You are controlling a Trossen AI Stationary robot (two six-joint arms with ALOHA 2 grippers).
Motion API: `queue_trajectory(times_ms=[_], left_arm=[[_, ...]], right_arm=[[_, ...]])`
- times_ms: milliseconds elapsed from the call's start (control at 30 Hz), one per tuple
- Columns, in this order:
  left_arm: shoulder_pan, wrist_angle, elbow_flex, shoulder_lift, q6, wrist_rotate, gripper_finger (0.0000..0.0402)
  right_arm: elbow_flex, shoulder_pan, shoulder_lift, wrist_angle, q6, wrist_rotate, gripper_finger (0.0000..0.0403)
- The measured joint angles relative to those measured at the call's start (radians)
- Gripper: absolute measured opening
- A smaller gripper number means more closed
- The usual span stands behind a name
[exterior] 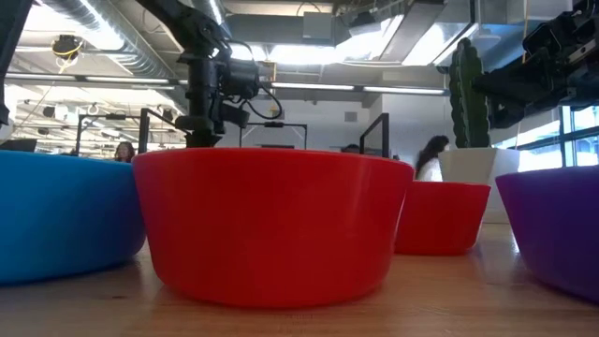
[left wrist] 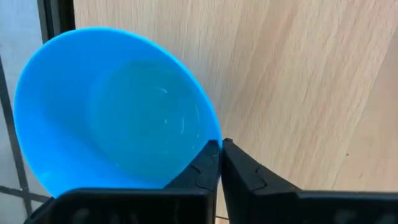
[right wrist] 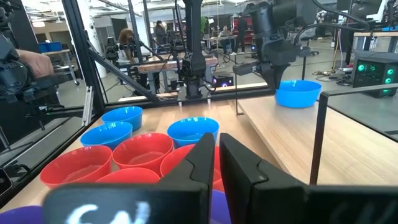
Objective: Pick & Place Mini bowls
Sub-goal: Put the blue bowl on the shelf, then put the red bowl on the shelf
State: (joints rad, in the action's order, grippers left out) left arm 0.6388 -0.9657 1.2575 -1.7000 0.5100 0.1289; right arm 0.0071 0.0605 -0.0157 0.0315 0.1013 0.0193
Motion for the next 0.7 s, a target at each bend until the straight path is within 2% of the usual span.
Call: queue_trajectory(times_ms=[167, 433, 567, 700], left_arm=[[0.000, -0.002, 0.000, 0.000, 0.001, -0.022, 0.0011], [-0.017, -0.004, 0.000, 0.000, 0.027, -0.031, 0.0067], [-0.030, -0.003, 0.000, 0.000, 0.036, 0.003, 0.0098], [-0.049, -0.007, 0.014, 0.002, 0.038, 0.082, 0.0126]], right_arm=[[0.000, 0.000, 0.000, 0.000, 0.000, 0.000, 0.0028], [0.000, 0.000, 0.000, 0.000, -0.004, 0.000, 0.0028], [0.000, 0.000, 0.000, 0.000, -0.004, 0.000, 0.0028], [0.000, 0.000, 0.000, 0.000, -0.004, 0.000, 0.0028]])
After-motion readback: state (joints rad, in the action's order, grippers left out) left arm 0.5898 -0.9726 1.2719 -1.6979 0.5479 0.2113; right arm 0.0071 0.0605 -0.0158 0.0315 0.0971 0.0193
